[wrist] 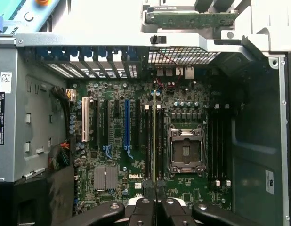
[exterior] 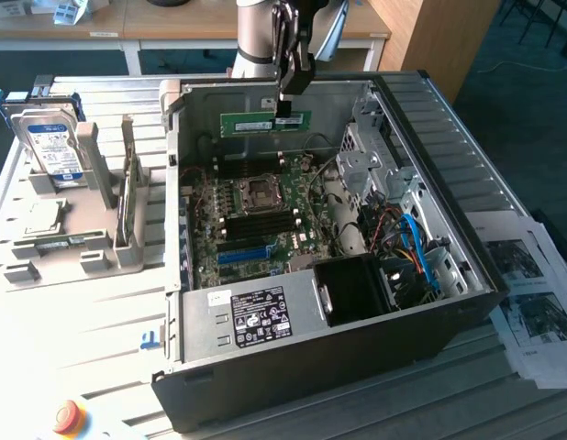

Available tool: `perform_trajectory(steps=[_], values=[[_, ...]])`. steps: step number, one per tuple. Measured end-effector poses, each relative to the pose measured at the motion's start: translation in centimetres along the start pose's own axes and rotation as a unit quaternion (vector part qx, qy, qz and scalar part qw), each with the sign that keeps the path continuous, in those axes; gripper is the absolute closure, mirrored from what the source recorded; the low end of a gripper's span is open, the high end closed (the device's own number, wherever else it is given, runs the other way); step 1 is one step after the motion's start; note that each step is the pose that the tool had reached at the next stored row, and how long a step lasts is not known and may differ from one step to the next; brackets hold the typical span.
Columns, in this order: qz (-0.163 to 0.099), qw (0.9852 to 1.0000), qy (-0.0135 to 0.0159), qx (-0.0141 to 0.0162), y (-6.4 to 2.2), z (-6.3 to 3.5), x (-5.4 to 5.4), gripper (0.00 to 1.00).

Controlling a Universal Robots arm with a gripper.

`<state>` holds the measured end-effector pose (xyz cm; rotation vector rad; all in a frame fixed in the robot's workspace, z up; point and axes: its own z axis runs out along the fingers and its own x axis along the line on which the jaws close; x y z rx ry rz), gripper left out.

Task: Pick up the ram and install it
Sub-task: 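Pick up the ram and move it above insertion slot, then insert the ram into the slot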

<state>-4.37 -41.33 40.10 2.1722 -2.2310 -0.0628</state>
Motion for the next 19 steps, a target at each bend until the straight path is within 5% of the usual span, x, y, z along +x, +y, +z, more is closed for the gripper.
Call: perform_trajectory(steps=[19], values=[[0.000,1.0000,0.0000,0.0008,-0.02,0.49,0.01,0.89]])
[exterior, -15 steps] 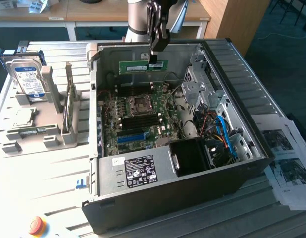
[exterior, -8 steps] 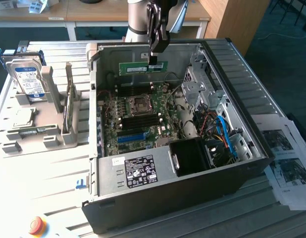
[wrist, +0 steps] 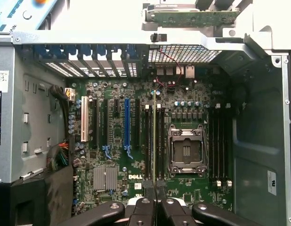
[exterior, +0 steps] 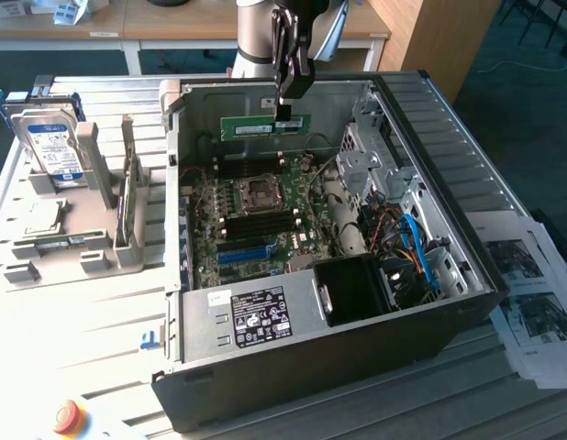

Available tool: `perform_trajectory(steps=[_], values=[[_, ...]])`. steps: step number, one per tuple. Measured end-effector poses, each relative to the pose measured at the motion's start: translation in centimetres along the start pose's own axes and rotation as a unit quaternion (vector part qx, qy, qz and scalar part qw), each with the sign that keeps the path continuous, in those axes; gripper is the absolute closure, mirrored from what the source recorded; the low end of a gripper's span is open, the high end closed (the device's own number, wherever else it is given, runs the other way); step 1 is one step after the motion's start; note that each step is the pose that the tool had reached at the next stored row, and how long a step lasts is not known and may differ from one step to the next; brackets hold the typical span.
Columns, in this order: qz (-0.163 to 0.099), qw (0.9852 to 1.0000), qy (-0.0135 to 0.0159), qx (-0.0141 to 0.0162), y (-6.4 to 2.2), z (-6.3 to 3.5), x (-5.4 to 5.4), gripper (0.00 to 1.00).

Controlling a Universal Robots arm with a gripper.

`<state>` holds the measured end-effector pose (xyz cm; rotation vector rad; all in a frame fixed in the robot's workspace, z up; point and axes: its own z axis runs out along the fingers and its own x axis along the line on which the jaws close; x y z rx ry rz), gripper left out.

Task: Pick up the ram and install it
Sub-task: 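Insert the ram into the slot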

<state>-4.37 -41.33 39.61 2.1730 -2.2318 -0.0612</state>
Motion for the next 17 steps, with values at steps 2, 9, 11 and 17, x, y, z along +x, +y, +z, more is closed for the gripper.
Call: perform_trajectory(steps=[2,9,11,17], values=[[0.000,1.0000,0.0000,0.0000,0.00,0.03,0.00,0.89],[0.000,1.0000,0.0000,0.0002,-0.02,0.29,0.00,0.89],[0.000,1.0000,0.0000,0.0002,-0.02,0.41,0.00,0.89],[0.000,1.0000,0.0000,0.0002,-0.04,0.86,0.01,0.89]])
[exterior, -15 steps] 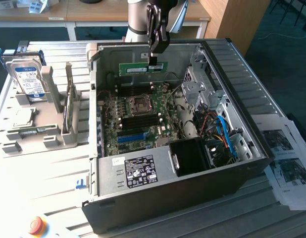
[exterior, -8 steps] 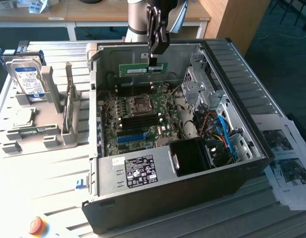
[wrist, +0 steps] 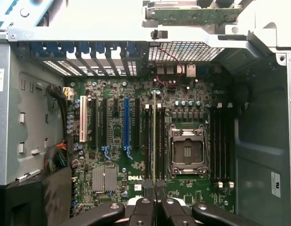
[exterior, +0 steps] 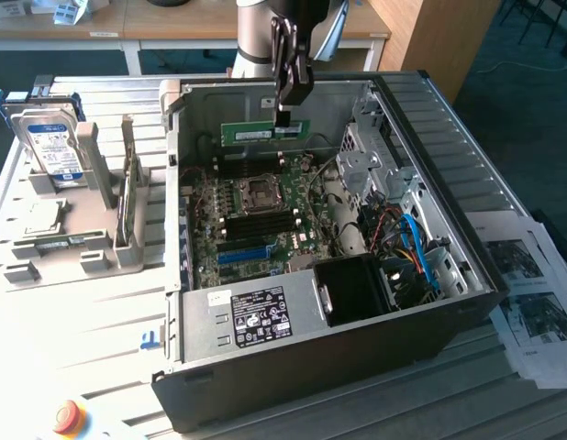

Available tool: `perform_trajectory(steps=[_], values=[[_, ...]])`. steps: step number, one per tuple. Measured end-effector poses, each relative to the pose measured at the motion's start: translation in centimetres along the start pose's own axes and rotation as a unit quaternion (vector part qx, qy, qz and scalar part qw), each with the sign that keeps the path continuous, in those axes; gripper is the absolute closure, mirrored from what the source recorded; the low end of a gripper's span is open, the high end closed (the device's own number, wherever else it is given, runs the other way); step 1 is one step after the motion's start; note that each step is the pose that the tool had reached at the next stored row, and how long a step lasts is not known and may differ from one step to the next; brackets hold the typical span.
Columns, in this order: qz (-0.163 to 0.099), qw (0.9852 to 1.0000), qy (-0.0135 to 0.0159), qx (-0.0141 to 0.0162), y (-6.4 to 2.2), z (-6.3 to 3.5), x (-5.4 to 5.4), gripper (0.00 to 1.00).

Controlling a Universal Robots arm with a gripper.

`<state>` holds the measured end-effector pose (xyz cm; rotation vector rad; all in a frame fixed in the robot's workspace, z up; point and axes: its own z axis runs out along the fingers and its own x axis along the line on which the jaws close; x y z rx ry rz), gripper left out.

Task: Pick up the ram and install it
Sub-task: 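Insert the ram into the slot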

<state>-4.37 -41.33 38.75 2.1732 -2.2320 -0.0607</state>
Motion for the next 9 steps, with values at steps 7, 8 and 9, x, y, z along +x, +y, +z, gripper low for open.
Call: perform_trajectory(steps=[7,8,9], values=[[0.000,1.0000,0.0000,0.0000,-0.04,0.86,0.0,0.89],[0.000,1.0000,-0.0001,0.0000,-0.05,1.00,0.0,0.89],[0.000,1.0000,-0.0001,0.0000,-0.05,1.13,0.0,0.89]])
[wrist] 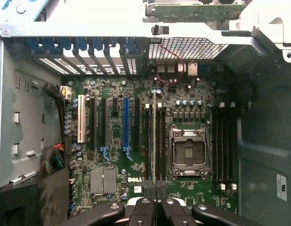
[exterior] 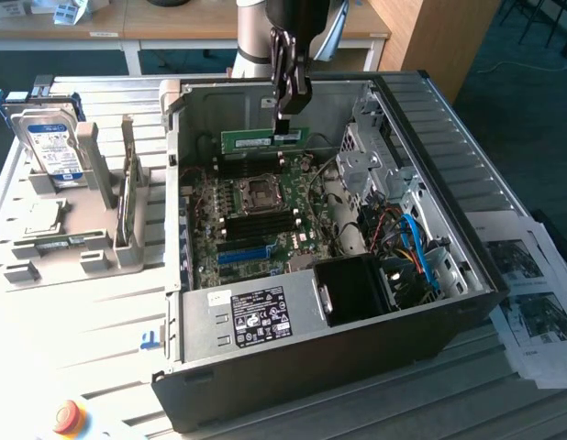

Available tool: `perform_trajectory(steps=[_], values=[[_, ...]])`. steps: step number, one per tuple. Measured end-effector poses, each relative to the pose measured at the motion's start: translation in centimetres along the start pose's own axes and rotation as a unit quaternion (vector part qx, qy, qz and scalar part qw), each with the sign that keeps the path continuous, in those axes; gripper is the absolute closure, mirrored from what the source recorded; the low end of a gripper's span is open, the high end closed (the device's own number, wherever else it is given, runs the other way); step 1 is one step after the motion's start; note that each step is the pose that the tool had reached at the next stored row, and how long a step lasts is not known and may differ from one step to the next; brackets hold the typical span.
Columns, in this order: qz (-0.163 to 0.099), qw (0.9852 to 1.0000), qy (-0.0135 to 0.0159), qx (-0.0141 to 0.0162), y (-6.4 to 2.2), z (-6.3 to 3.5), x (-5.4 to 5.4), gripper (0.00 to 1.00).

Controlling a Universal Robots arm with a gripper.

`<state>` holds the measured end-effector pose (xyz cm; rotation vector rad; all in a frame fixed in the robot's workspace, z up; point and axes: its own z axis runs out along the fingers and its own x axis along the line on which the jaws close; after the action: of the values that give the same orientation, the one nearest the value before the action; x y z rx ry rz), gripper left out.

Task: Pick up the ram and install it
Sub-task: 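Insert the ram into the slot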

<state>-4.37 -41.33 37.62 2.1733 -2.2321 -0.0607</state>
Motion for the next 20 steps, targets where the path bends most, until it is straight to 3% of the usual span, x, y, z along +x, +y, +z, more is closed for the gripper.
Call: perform_trajectory(steps=[20], values=[[0.000,1.0000,0.0000,0.0000,-0.07,1.54,0.0,0.89]])
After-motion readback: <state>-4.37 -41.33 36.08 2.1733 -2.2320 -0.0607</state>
